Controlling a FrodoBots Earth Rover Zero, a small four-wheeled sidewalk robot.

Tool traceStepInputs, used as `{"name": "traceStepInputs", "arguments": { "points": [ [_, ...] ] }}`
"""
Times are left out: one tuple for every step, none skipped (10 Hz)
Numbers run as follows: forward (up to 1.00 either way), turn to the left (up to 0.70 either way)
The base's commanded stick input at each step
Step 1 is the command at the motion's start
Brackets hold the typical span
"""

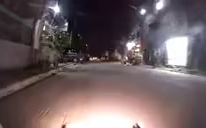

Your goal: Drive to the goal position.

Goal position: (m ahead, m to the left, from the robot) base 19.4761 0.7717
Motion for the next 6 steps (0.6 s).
{"name": "traceStepInputs", "arguments": {
  "points": [
    [0.85, 0.0],
    [0.85, 0.0],
    [0.85, 0.0],
    [0.85, 0.0],
    [0.85, 0.0],
    [0.85, 0.0]
  ]
}}
